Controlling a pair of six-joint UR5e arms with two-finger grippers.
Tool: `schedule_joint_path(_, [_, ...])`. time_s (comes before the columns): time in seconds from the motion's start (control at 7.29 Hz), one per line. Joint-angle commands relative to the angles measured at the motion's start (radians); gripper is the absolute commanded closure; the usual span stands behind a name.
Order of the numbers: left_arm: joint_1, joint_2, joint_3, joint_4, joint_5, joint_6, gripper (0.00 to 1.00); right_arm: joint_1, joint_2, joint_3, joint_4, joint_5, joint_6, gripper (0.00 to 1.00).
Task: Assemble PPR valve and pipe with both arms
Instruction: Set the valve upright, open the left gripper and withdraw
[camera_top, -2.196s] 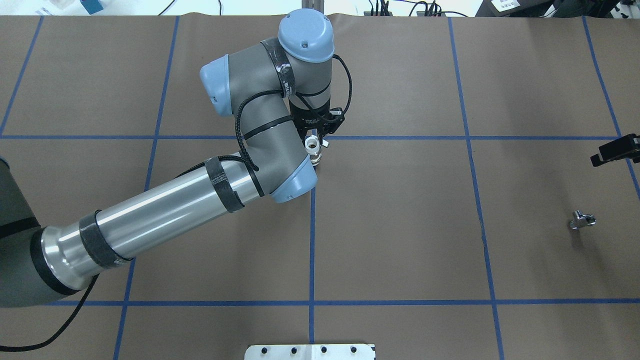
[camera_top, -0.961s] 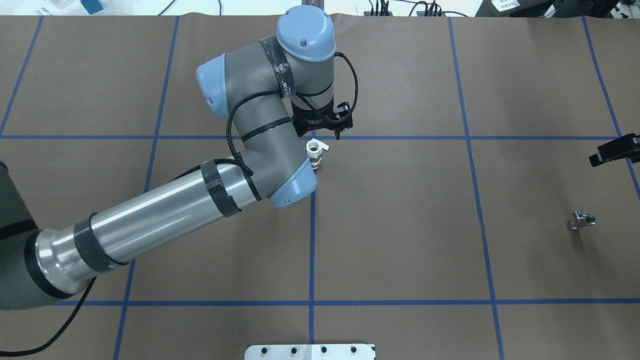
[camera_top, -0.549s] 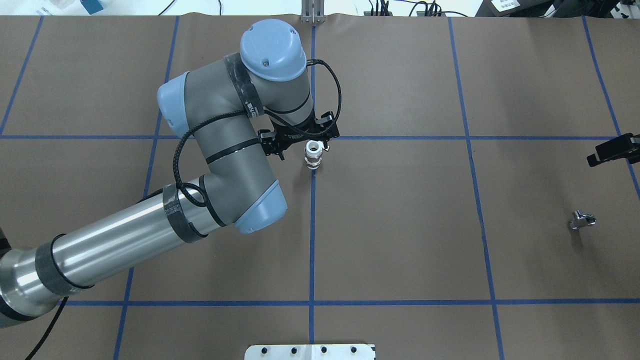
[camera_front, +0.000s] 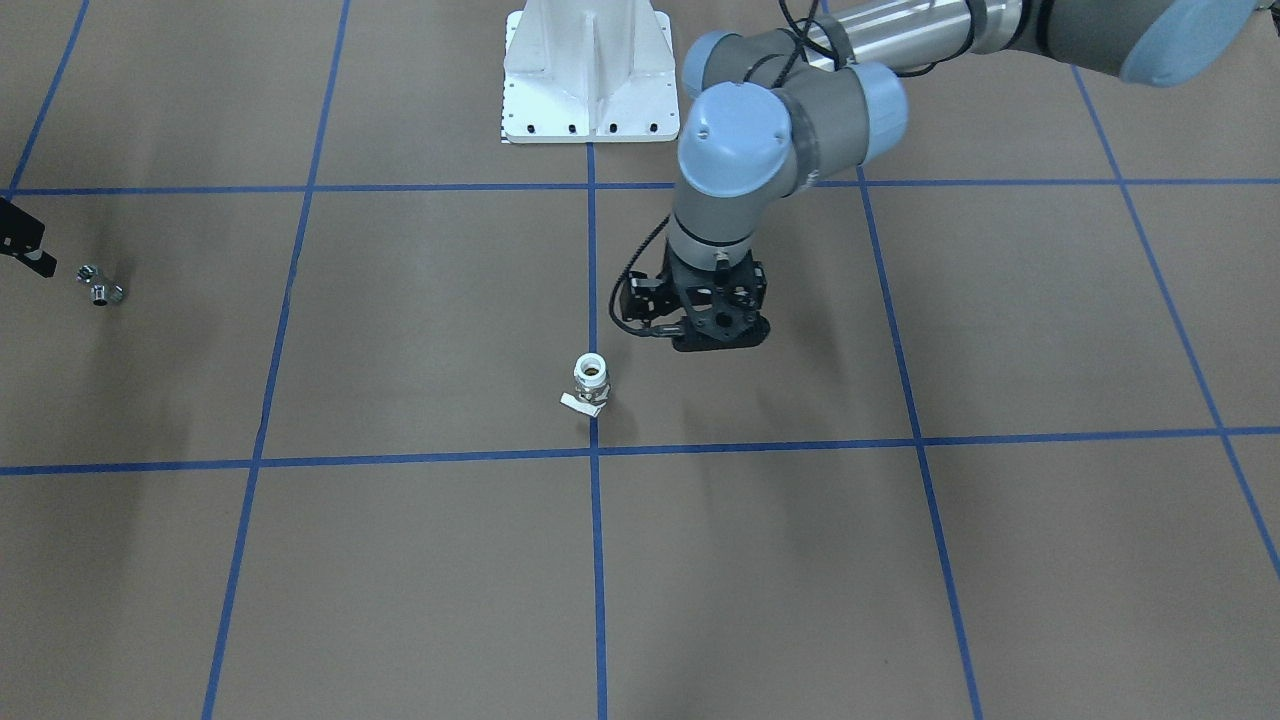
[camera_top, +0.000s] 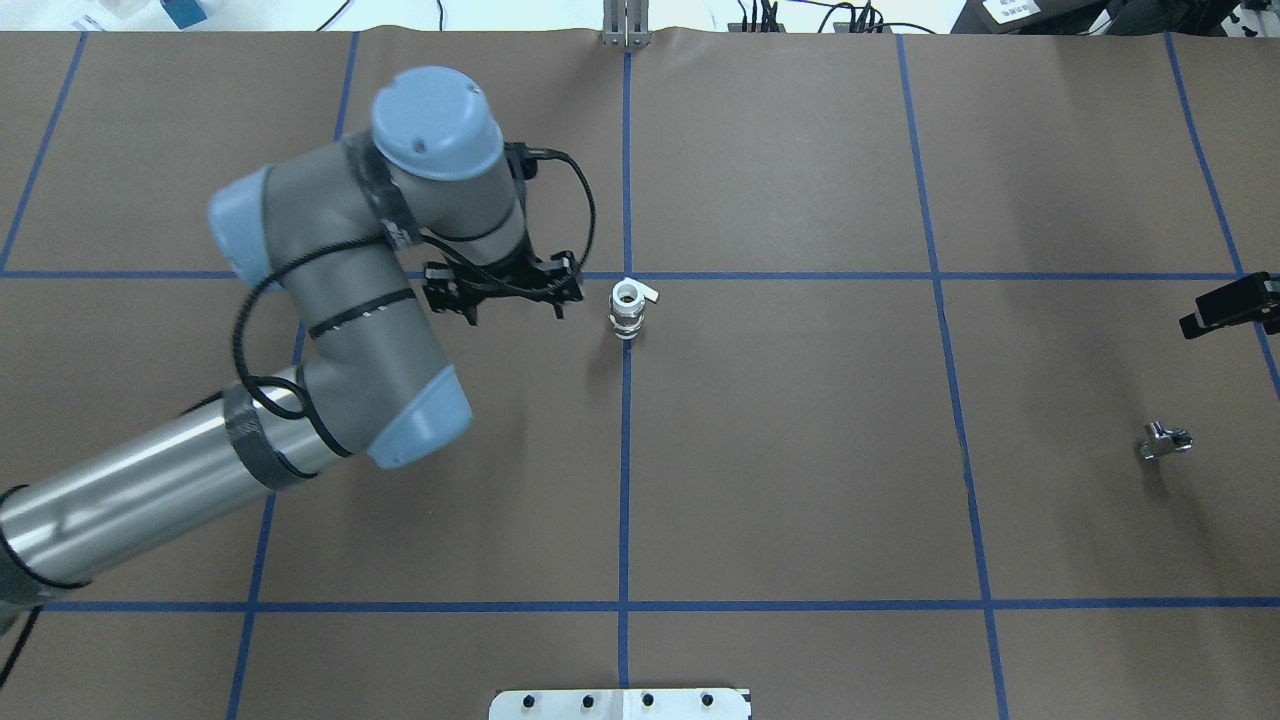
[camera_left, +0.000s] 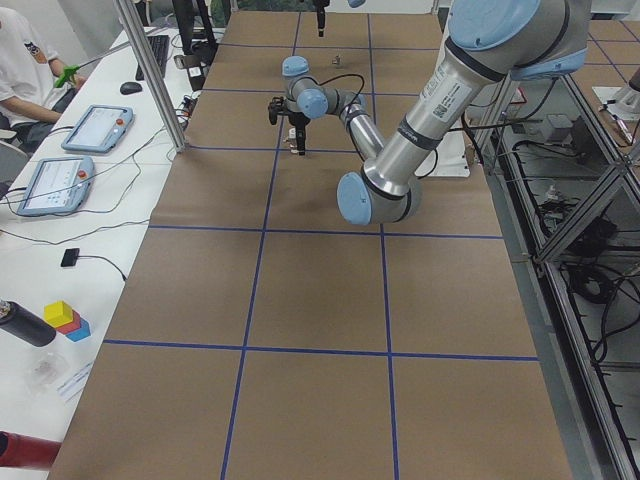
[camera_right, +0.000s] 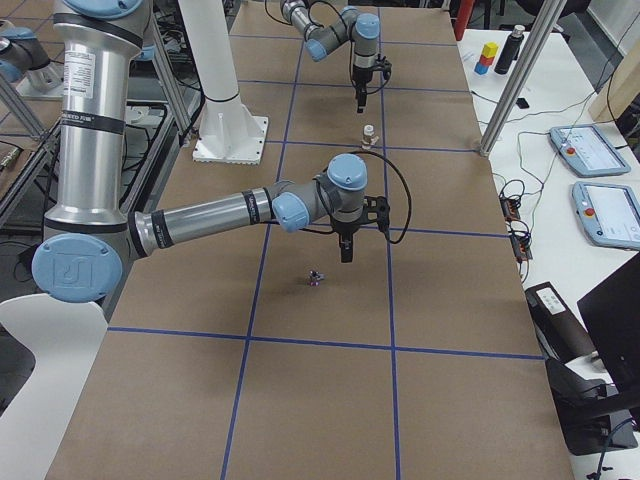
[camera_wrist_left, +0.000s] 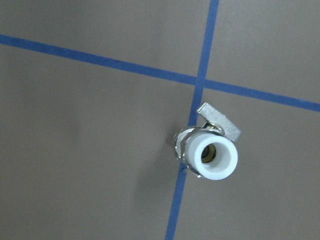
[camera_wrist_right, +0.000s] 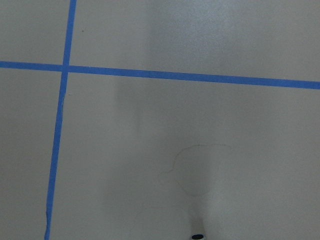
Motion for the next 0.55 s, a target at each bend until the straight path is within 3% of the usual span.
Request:
schedule_joint_path(0.0, [-0.193,0.072,-0.059,0.034,-0.133,0.218,0.00,-0.005,-0.010,-0.004,0.000,-0.004,-0.004,0.00])
schedule_joint_path(0.41, [-0.340,0.314,-0.196,0.143,-0.160,0.560,0.00,-0.089,-0.013,-0.021,0.000,-0.025,-0.010,0.00])
